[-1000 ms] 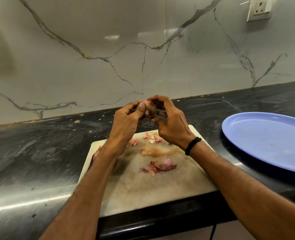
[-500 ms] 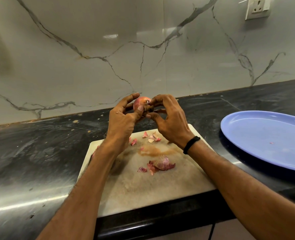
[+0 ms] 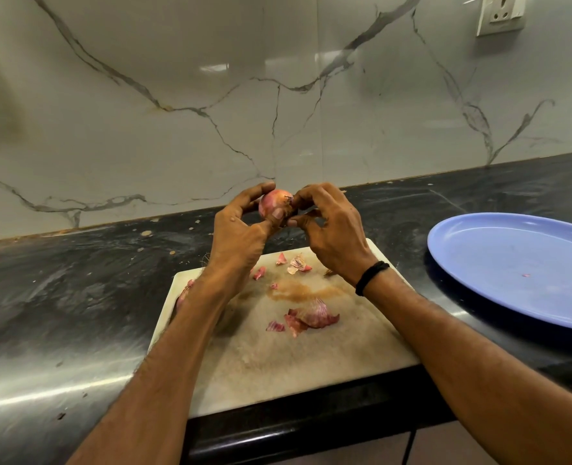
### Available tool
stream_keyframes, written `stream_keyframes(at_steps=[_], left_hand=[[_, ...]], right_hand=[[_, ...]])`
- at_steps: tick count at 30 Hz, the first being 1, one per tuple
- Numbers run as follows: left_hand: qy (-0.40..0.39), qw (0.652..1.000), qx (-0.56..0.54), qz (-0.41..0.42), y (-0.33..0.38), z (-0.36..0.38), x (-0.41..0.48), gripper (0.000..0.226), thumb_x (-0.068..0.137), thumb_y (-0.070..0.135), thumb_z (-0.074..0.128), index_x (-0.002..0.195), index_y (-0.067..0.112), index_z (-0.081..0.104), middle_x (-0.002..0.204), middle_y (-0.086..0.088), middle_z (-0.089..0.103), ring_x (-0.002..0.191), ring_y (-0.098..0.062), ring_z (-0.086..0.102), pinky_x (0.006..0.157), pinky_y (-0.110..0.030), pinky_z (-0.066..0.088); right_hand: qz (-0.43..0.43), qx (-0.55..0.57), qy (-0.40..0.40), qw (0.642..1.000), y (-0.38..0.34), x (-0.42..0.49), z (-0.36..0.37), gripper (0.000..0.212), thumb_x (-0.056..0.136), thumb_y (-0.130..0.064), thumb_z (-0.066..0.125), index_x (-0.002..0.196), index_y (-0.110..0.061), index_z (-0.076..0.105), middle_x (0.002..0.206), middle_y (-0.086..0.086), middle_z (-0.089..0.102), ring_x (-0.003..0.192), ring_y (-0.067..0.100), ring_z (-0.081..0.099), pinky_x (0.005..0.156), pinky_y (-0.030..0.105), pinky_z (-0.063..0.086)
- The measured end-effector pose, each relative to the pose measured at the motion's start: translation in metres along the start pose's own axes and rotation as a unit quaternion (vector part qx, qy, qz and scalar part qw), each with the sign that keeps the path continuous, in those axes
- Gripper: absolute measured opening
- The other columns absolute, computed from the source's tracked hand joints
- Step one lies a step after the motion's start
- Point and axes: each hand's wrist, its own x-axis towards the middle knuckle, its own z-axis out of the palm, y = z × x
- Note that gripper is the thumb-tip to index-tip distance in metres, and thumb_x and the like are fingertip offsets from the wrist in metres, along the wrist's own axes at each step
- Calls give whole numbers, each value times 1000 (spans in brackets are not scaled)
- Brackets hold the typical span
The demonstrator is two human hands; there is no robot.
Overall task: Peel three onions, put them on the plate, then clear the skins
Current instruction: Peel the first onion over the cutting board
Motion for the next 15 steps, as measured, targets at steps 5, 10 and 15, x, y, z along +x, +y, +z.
stream_keyframes(at_steps=[5, 10, 15], left_hand=[[7, 1000, 18, 0, -3, 0, 3, 51, 82, 11, 81, 129, 22, 65, 128, 3, 61, 118, -10, 58, 98, -40, 57], [11, 1000, -21, -15, -3, 1, 3, 49, 81, 7, 80, 126, 22, 67, 127, 0, 61, 119, -17, 60, 90, -41, 61], [23, 992, -109, -58, -1, 2, 3, 36, 88, 8, 73, 118, 27, 66, 128, -12, 62, 118, -30, 64, 89, -47, 60]], right_hand=[[-11, -12, 0, 1000, 1, -1, 1, 7, 85, -1, 68, 90, -4, 65, 101, 9, 60, 88, 12, 54, 76, 10, 47], [-6, -12, -1, 1000, 1, 0, 1, 7, 85, -3, 68, 92, -3, 66, 102, 10, 58, 88, 13, 53, 75, 10, 46], [-16, -22, -6, 1000, -2, -1, 1, 12, 83, -6, 72, 93, -4, 65, 99, 10, 56, 85, 12, 50, 72, 8, 42]])
